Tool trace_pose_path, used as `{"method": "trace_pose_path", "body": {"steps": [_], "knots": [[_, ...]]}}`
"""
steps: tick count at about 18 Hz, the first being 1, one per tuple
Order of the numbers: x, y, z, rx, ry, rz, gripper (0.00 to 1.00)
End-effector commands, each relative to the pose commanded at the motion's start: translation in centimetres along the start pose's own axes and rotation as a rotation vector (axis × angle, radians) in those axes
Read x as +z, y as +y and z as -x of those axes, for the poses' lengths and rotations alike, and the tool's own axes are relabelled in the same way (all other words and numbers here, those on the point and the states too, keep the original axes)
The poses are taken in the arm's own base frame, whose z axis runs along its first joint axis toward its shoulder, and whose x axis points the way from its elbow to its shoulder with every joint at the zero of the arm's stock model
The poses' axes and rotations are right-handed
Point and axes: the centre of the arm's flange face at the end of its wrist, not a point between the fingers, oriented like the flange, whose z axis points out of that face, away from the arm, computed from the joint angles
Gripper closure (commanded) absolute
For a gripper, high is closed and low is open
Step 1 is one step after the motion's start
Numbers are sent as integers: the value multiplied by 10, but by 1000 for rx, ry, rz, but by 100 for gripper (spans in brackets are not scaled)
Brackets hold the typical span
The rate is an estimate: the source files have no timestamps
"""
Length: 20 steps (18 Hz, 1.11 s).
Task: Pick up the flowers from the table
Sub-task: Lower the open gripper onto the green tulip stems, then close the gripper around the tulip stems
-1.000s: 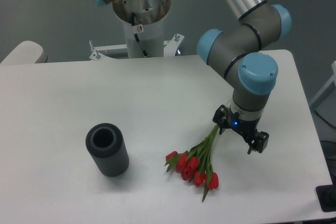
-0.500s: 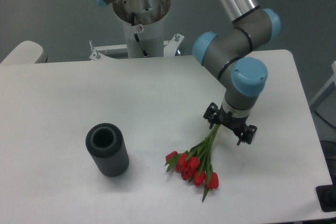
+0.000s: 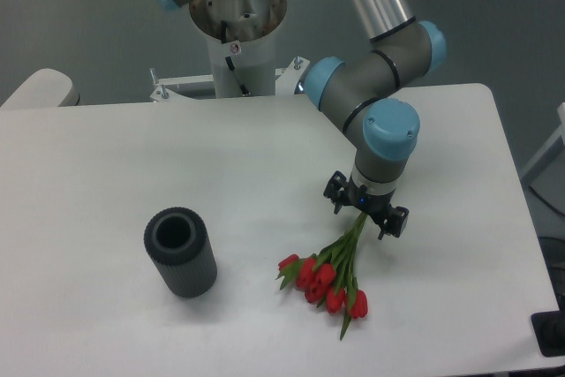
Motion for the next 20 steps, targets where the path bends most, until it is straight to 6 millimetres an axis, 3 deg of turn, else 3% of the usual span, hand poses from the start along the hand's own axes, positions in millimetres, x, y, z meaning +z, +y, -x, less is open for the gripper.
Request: {"method": "trace_pose_path", "body": {"steps": [7, 14, 20], "knots": [[13, -7, -9, 19, -7, -4, 0], [13, -10, -6, 24, -12, -4, 64], [-6, -19, 12, 35, -53, -21, 82]]}}
